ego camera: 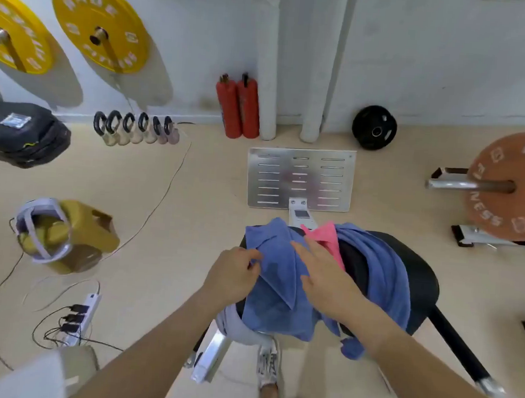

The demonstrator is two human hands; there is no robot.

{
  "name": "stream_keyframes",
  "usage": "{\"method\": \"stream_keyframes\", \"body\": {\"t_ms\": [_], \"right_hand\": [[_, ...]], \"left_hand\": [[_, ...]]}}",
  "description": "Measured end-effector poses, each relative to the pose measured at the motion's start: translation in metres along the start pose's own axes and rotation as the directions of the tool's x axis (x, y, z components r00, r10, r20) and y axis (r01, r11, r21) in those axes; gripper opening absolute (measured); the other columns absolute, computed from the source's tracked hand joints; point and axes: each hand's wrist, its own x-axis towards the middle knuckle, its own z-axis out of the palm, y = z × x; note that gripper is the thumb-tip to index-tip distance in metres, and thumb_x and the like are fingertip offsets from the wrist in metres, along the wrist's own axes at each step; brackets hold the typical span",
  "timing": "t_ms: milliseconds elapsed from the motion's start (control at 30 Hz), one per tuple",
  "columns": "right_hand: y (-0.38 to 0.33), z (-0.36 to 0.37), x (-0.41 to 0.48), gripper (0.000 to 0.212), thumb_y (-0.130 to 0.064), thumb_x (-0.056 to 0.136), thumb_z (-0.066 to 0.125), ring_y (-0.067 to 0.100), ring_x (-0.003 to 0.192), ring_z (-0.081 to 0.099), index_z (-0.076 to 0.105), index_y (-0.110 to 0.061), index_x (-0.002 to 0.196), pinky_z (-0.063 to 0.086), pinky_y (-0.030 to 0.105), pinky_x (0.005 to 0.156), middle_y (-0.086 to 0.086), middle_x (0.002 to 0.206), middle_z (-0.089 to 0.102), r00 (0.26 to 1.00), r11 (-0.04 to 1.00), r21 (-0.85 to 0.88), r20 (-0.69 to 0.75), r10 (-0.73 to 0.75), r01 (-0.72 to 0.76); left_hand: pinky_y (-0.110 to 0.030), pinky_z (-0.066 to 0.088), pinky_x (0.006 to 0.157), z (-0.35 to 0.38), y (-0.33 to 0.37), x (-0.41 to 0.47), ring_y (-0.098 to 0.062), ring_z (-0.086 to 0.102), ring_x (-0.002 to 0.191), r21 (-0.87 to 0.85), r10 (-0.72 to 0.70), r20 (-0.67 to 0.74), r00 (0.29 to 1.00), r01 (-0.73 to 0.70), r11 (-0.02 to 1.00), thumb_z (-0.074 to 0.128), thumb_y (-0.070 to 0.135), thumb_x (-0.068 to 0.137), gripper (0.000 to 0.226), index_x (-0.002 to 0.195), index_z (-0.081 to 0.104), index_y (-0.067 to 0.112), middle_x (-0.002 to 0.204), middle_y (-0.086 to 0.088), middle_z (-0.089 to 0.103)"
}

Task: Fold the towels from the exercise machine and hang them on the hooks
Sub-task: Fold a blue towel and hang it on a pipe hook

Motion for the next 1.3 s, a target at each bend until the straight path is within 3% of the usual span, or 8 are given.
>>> {"method": "stream_keyframes", "body": {"t_ms": [100,200,400,533,667,800,933,1300], "right_hand": [[-0.004,0.016,0.022,0.077,-0.011,0.097,0.044,0.014,0.14,0.029,-0.006,-0.025,0.153,0.047,0.026,0.086,-0.004,0.162,-0.009,0.995,0.997,-0.081,0.096,0.017,-0.009],[-0.002,0.027,0.043,0.073,-0.013,0.098,0.042,0.013,0.094,0.054,-0.005,-0.024,0.153,0.048,0.03,0.069,0.0,0.152,0.026,0.98,0.995,-0.074,0.182,0.075,-0.063],[0.005,0.018,0.073,0.063,-0.016,0.098,0.039,0.022,0.104,0.059,0.009,-0.026,0.153,0.051,0.037,0.085,0.004,0.127,0.055,0.965,0.984,0.013,0.196,0.174,-0.18],[0.007,-0.008,0.084,0.07,-0.009,0.09,0.045,0.022,0.117,0.05,0.014,-0.024,0.152,0.041,0.034,0.103,0.003,0.135,0.05,0.997,0.999,0.018,0.059,0.05,-0.051],[-0.011,-0.051,0.086,0.082,0.01,0.076,0.044,0.016,0.142,0.019,0.029,-0.028,0.147,0.018,0.025,0.114,-0.003,0.155,0.024,0.965,0.952,0.157,-0.053,-0.256,0.261],[-0.025,-0.118,0.065,0.055,0.008,0.074,0.054,0.0,0.086,0.059,0.058,-0.023,0.119,0.046,0.016,0.076,-0.007,0.098,0.065,0.962,0.823,0.546,0.104,-0.254,0.159],[-0.032,-0.179,0.042,0.014,-0.004,0.083,0.06,0.005,0.055,0.051,0.07,-0.013,0.086,0.043,0.021,0.055,-0.009,0.061,0.058,0.957,0.852,0.485,0.093,-0.276,0.199],[-0.075,-0.296,-0.011,0.023,-0.015,0.091,0.05,0.018,0.065,0.04,0.056,-0.018,0.07,0.029,0.032,0.057,0.006,0.067,0.041,0.97,0.399,0.885,-0.23,-0.078,0.241]], "left_hand": [[-0.033,0.044,0.071,0.021,-0.017,0.032,-0.031,0.058,0.085,0.007,-0.039,-0.096,0.995,0.04,0.999,0.043,0.022,0.093,0.026,0.108,0.064,0.022,0.09,-0.009,0.063],[-0.034,0.043,0.067,0.032,-0.018,0.054,-0.03,0.055,0.088,0.063,-0.114,-0.068,0.991,0.118,0.991,0.043,0.024,0.092,0.022,0.107,0.059,0.021,0.095,-0.009,0.062],[-0.028,0.039,0.064,0.039,-0.022,0.083,-0.022,0.054,0.071,-0.147,-0.431,-0.02,0.902,0.424,0.894,0.038,0.029,0.081,0.015,0.075,0.051,0.031,0.082,0.002,0.062],[-0.03,0.035,0.058,0.01,0.012,0.079,-0.02,0.042,0.062,-0.813,-0.557,0.063,0.828,0.366,0.453,0.057,0.017,0.084,0.022,0.066,0.053,0.005,0.065,-0.008,0.045],[-0.026,0.044,0.057,-0.027,0.058,0.055,-0.02,0.056,0.064,-0.913,-0.391,0.189,0.901,0.308,0.269,0.042,-0.003,0.086,0.023,0.089,0.065,-0.003,0.073,-0.012,0.06],[-0.031,0.044,0.077,-0.062,0.092,0.026,-0.027,0.055,0.089,-0.924,-0.211,0.116,0.971,0.183,0.335,0.041,0.0,0.084,0.031,0.1,0.066,-0.007,0.091,-0.018,0.062],[-0.034,0.051,0.085,-0.1,0.121,0.001,-0.025,0.064,0.092,-0.953,0.003,0.009,1.0,0.008,0.302,0.054,0.009,0.08,0.03,0.106,0.065,-0.003,0.101,-0.019,0.066],[-0.022,0.044,0.067,-0.128,0.14,-0.029,-0.013,0.055,0.068,-0.766,-0.025,0.037,0.999,0.044,0.642,0.071,0.033,0.078,0.024,0.078,0.071,0.008,0.074,0.0,0.065]]}}
